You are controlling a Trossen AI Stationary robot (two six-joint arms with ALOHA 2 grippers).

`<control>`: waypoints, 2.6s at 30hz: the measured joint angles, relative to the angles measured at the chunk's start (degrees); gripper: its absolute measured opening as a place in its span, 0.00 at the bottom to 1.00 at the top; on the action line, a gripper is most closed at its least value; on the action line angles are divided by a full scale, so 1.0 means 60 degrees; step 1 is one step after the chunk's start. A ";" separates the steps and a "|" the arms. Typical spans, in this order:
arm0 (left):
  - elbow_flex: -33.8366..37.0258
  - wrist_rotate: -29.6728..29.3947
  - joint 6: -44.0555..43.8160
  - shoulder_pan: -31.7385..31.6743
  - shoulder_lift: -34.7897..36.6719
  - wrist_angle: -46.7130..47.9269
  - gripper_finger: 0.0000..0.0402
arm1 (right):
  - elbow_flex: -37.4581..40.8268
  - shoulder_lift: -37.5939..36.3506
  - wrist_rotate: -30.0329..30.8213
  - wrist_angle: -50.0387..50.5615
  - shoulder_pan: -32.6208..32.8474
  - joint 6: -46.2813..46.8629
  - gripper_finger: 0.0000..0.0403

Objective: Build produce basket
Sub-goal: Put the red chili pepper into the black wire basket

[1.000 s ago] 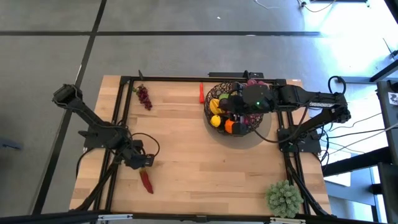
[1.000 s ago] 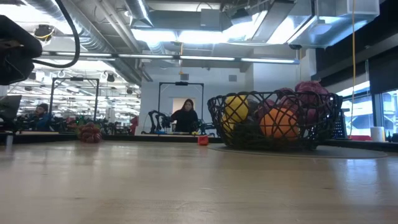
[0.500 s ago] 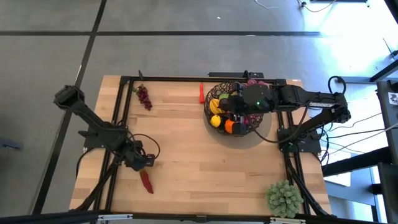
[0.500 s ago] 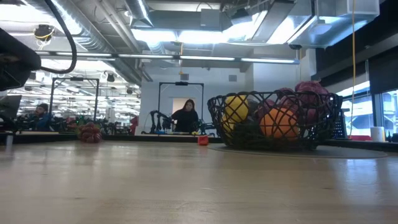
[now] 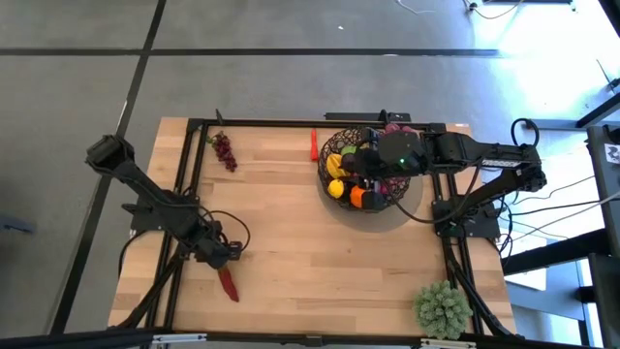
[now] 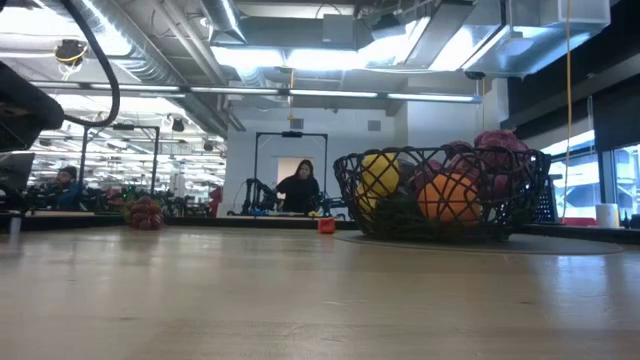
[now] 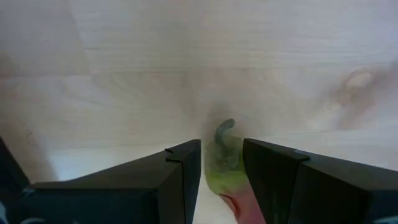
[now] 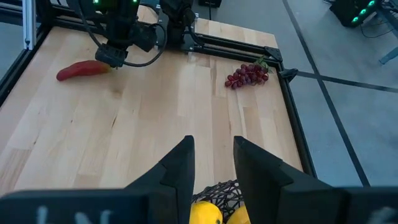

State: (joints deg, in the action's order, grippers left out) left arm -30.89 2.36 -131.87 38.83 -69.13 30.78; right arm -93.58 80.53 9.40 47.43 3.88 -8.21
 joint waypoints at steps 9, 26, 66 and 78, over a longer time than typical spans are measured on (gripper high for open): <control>-0.0004 -0.0122 0.0054 0.0000 -0.0548 -0.0493 0.27 | 0.0000 0.0000 0.0000 0.0002 0.0000 0.0000 0.28; -0.0029 0.0625 0.0903 -0.0003 -0.1211 -0.0636 0.12 | 0.0000 0.0000 0.0000 0.0002 0.0000 -0.0004 0.28; -0.5377 -0.1921 1.5197 -0.6246 0.0049 0.0989 0.00 | -0.0758 -0.0044 0.0675 0.1444 0.0004 0.0836 0.28; -0.8305 -0.3040 1.9524 -0.7411 0.0062 -0.0693 0.00 | -0.0754 0.0218 0.0675 0.0337 0.0000 0.1555 0.28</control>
State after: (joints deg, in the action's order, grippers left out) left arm -80.73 -15.88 -14.72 -5.64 -68.76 26.62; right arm -98.10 81.84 13.45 49.46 3.88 1.12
